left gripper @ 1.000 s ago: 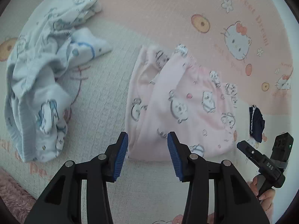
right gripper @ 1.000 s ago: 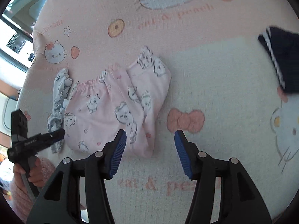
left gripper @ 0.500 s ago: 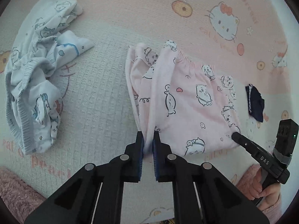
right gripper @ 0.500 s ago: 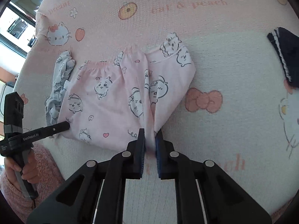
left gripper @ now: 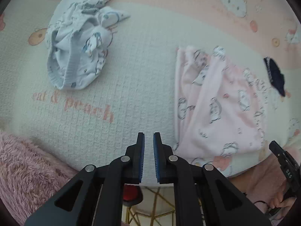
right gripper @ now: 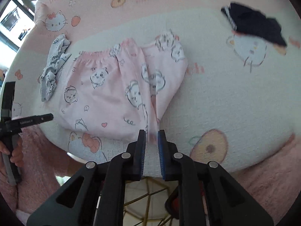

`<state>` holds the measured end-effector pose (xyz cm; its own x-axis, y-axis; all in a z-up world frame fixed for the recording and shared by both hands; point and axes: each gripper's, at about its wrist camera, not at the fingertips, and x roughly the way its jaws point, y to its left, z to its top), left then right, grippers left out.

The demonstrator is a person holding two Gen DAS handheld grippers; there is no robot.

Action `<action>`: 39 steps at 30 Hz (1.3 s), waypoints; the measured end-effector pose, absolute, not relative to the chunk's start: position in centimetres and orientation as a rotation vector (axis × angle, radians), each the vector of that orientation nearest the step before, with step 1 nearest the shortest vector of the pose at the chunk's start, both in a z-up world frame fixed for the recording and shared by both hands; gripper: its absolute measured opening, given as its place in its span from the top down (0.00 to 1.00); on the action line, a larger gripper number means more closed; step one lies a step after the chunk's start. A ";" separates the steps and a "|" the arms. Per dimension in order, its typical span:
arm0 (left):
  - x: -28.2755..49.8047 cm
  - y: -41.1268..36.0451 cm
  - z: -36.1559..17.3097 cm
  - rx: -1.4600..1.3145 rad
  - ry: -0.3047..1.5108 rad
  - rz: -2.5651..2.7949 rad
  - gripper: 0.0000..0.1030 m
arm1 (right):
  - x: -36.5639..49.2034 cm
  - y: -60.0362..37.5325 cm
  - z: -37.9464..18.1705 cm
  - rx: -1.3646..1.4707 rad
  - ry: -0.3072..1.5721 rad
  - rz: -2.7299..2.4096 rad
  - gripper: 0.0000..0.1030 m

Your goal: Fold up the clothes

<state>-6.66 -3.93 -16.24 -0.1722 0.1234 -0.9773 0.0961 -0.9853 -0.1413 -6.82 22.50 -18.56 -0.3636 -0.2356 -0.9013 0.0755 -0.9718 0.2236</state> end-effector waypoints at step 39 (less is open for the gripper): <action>-7.3 -7.7 -16.7 -1.889 -0.424 2.526 0.54 | -6.7 28.1 -20.8 1.728 -0.403 -2.461 0.78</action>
<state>-7.35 -7.68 -16.70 -0.2949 0.1258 -0.9472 0.1906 -0.9636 -0.1873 -6.66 28.08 -20.76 -0.3471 -0.2378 -0.9072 -0.0639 -0.9591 0.2758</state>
